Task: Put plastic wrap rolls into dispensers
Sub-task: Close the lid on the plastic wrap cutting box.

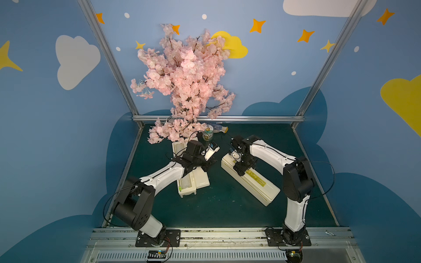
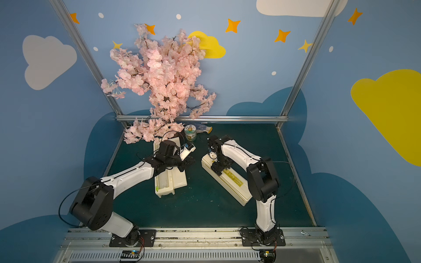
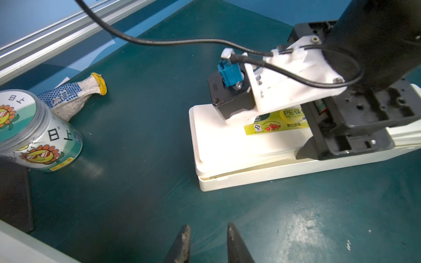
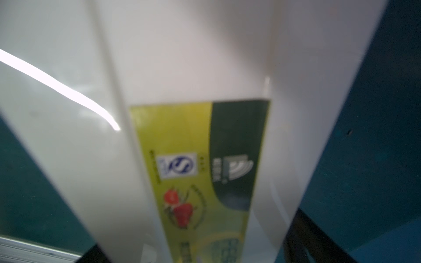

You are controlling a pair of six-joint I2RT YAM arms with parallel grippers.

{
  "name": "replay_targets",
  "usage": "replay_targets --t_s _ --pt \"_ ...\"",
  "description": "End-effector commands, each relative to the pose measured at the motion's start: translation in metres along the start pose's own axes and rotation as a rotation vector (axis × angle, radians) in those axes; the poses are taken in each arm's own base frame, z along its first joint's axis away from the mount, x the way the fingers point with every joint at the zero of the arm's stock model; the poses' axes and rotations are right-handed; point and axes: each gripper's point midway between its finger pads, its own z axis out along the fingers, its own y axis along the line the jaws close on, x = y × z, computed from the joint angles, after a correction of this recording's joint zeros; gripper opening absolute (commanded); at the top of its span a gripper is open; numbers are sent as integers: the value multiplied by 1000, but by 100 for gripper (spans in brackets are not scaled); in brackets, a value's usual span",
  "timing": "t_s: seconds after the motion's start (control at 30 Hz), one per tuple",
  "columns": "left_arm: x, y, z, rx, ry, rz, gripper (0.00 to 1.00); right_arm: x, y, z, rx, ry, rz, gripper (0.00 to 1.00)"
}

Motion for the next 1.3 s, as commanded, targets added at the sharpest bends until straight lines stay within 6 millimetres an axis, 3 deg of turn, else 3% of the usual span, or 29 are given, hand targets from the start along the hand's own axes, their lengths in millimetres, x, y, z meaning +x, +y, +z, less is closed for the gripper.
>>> replay_targets --t_s 0.0,0.47,0.73,1.27 --pt "-8 1 2 18 -15 1 29 -9 21 -1 -66 -20 1 73" --pt "-2 3 5 9 5 -3 40 -9 31 -14 -133 -36 21 77" --pt "10 2 6 5 48 -45 42 -9 36 -18 -146 -35 22 79" --pt "10 4 5 -7 47 -106 47 -3 50 -21 -137 1 38 90"
